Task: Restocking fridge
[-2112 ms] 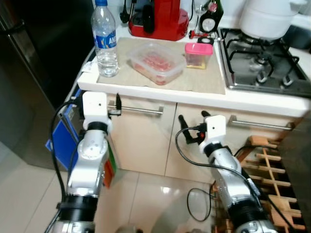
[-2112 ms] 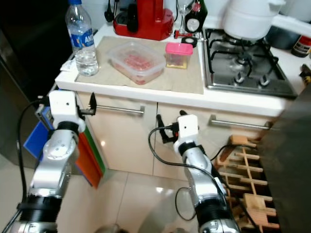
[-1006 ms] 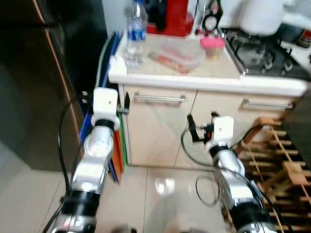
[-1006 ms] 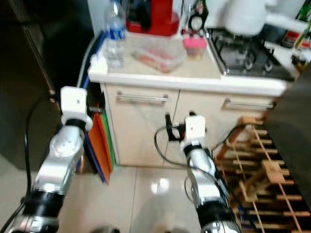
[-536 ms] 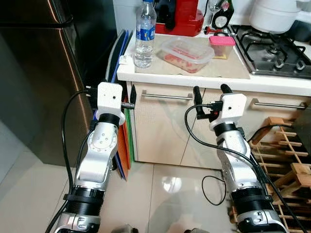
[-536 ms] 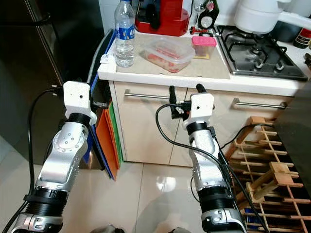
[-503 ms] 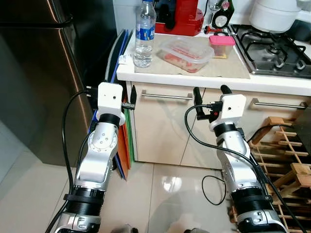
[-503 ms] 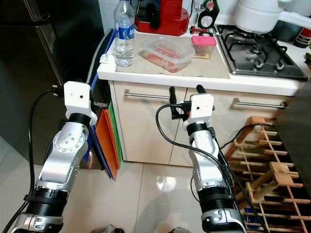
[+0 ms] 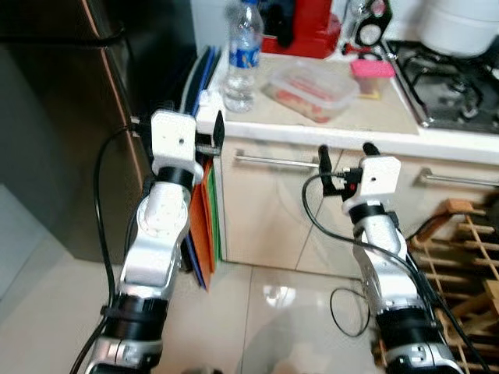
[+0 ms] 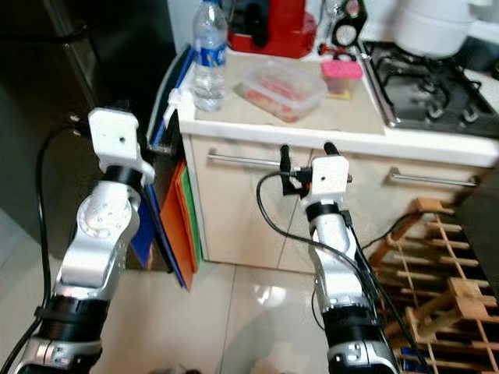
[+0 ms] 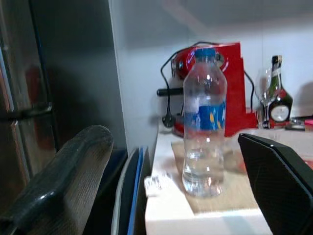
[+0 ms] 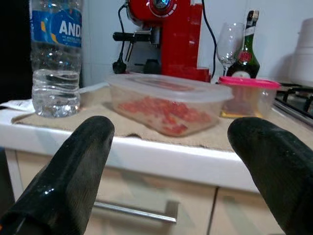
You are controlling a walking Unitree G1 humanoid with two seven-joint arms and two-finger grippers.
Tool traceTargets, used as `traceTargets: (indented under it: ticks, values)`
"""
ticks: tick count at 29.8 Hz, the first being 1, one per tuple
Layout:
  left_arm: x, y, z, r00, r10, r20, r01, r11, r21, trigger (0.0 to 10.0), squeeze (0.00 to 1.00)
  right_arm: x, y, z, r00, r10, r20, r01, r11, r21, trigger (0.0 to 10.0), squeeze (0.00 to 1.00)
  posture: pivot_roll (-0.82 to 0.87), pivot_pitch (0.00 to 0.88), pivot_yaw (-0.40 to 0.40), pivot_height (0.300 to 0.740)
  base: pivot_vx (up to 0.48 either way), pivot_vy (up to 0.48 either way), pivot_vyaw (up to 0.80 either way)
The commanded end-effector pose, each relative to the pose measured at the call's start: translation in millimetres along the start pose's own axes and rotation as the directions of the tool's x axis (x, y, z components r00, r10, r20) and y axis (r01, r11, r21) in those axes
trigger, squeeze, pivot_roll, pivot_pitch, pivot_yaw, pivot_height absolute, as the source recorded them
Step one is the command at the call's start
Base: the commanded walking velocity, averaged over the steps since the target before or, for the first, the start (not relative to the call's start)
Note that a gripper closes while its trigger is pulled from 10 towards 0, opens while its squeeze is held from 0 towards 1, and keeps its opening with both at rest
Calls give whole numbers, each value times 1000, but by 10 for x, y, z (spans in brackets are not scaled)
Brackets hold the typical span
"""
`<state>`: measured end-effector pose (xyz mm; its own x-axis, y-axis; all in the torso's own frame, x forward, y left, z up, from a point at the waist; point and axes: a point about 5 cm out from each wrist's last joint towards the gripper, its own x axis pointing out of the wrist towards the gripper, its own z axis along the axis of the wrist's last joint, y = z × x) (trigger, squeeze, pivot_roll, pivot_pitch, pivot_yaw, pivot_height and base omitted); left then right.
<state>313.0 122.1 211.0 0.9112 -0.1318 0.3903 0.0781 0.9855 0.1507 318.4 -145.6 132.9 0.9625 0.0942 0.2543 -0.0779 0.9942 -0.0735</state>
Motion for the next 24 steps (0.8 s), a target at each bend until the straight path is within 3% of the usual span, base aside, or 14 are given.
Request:
traceTargets:
  ticks: [1,10,14,17,24]
  values:
    - [13,-69,61,999,-39,24,39,999,-7,10000,0,19,-58,47,1000,-21,20,22,1000,-12,10000,0,-16,8,5,740,412,244,0]
    - [13,-58,121,997,-46,57,46,999,2,10000,0,16,-18,28,1000,-17,17,17,1000,-7,10000,0,-9,7,5,740,414,214,0]
    - [8,-67,164,995,-52,84,53,999,-9,10000,0,37,-66,109,996,-61,60,62,998,-14,10000,0,-8,6,7,740,416,120,0]
    - [22,-65,173,996,-52,77,53,999,-6,10000,0,83,-157,291,984,-116,136,120,993,-21,10000,0,-7,6,8,740,0,0,0]
    - [123,-88,190,997,-73,18,73,997,-23,10000,0,117,-182,449,979,-104,175,108,994,-11,10000,0,-17,12,8,740,0,0,0]
